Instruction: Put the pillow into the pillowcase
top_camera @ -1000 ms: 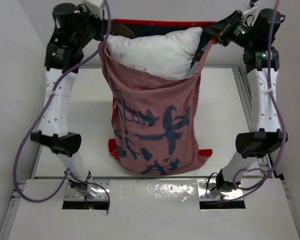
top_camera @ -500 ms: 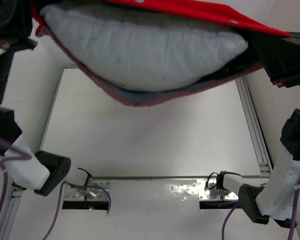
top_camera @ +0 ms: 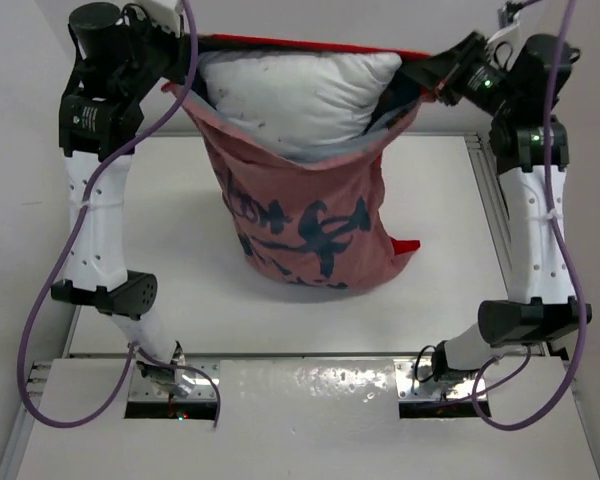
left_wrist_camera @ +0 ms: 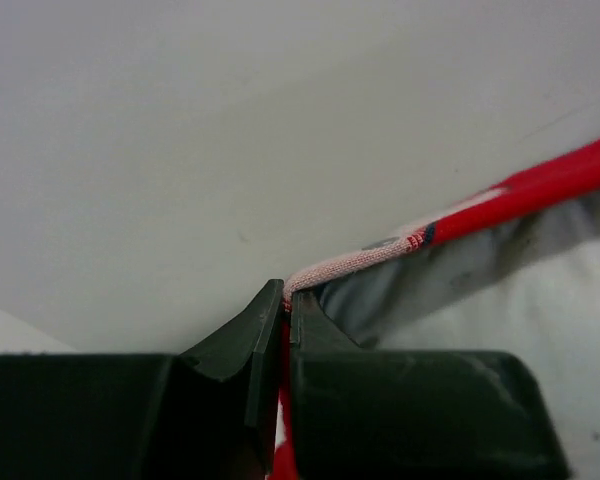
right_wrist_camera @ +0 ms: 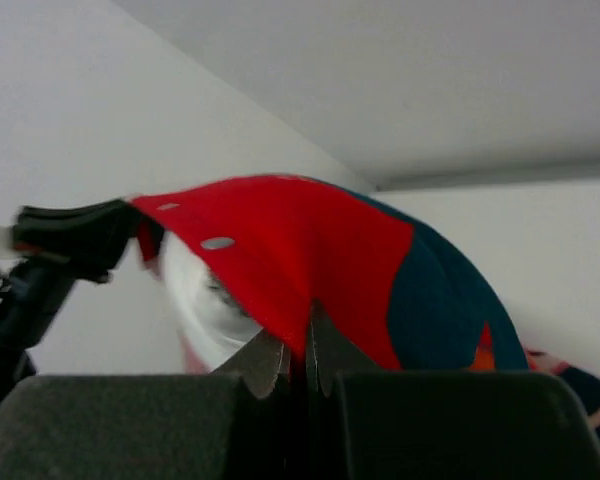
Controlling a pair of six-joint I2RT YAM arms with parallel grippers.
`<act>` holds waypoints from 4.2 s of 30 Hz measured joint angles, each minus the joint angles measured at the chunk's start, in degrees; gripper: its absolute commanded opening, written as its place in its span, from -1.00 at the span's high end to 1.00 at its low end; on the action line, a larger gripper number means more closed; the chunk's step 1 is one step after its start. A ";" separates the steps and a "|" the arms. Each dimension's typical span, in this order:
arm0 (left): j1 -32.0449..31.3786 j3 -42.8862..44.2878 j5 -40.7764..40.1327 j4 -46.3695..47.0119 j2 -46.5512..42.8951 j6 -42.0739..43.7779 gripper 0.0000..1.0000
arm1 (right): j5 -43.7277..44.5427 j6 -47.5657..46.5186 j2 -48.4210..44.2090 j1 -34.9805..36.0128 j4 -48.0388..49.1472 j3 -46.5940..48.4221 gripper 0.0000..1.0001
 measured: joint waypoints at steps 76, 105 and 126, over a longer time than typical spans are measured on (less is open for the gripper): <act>2.58 -53.81 -12.96 -26.97 -36.41 30.62 -0.53 | -16.39 -24.90 -48.13 9.99 22.23 -53.88 -0.98; 4.55 -66.84 -12.68 -19.45 -35.10 28.11 -0.68 | 26.80 -0.98 21.77 27.02 25.00 -40.59 1.00; -13.62 -54.82 4.00 -9.51 -13.66 13.35 -0.99 | 24.81 -10.49 0.76 10.64 31.56 -42.88 -0.98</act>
